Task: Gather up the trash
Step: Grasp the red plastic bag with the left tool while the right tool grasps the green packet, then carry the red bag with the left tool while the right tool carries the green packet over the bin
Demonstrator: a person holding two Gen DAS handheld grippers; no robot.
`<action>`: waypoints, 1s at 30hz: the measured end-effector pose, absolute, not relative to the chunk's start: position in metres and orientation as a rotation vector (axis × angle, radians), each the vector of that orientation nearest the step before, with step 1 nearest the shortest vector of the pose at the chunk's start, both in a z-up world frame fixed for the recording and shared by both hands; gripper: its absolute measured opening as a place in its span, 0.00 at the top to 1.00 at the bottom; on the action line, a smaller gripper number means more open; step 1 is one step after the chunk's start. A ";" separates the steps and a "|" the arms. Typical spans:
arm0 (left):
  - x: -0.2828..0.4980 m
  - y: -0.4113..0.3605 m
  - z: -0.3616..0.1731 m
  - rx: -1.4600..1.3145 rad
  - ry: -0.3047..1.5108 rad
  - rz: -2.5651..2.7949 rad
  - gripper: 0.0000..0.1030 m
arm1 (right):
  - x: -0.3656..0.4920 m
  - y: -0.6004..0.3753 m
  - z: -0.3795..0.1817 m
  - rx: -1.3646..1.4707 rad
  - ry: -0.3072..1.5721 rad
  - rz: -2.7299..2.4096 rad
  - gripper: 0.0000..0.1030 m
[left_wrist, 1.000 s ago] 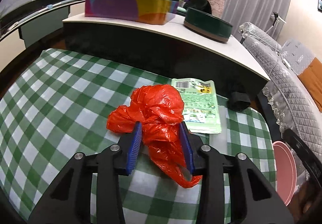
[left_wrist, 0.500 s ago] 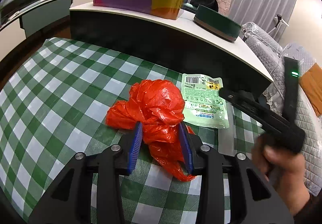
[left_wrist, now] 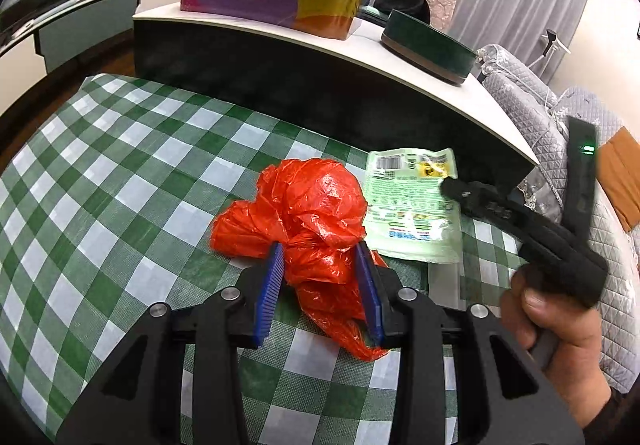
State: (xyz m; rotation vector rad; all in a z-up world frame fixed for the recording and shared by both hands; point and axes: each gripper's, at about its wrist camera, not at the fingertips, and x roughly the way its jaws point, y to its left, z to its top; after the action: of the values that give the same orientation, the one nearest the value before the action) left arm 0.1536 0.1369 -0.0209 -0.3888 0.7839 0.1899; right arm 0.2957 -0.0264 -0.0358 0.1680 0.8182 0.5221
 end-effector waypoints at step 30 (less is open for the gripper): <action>0.103 0.087 0.019 -0.214 0.633 0.069 0.77 | 0.121 -0.184 0.067 0.027 0.569 0.326 0.99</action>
State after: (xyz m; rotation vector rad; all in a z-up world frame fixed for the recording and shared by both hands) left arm 0.1033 0.0870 0.0190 -0.2137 0.6325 0.0688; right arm 0.1213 -0.1839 0.0672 0.0265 0.5685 0.3261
